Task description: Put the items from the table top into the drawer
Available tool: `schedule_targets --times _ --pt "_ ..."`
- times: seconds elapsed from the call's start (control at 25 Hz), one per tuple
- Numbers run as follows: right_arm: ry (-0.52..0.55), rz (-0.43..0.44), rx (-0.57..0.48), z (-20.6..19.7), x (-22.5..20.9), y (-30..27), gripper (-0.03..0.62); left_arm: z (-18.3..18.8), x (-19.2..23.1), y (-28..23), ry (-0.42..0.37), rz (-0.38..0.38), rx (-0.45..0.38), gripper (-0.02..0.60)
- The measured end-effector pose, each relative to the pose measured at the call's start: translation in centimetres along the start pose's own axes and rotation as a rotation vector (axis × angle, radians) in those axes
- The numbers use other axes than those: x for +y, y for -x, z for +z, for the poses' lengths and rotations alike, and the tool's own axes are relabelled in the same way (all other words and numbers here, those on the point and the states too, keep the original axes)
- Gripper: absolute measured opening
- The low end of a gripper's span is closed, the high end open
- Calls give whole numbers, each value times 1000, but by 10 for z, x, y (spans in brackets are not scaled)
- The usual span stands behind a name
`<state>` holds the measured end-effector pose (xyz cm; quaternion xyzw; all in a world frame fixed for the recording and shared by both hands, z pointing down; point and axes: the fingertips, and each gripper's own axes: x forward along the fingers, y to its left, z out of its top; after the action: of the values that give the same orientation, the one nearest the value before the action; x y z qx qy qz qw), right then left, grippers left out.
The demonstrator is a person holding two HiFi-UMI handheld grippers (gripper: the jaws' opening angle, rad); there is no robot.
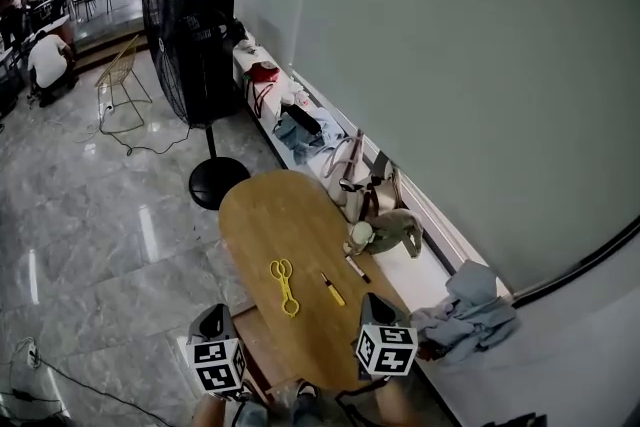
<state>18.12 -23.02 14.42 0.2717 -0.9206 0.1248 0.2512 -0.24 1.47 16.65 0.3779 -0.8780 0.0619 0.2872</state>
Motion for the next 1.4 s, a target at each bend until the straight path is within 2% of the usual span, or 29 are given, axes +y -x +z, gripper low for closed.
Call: schedule_targets --times 0.4,0.64,0.92,1.16,1.4 --pt "-42 -66 46 -47 -30 -29 5 -33 -19 -44 -20 -92 59 -5" --pt "-73 -110 89 -101 -49 -56 5 -62 -39 -83 -28 -168 86 -5" --pt "-94 -142 129 -175 -68 -92 5 -131 -58 -141 -52 -223 117 -5" --pt "-108 -156 173 -227 -81 -112 5 -176 -62 -178 -32 -231 118 -5" --pt "-116 -169 192 -249 -95 -122 5 -205 -63 -193 -27 -216 153 -5"
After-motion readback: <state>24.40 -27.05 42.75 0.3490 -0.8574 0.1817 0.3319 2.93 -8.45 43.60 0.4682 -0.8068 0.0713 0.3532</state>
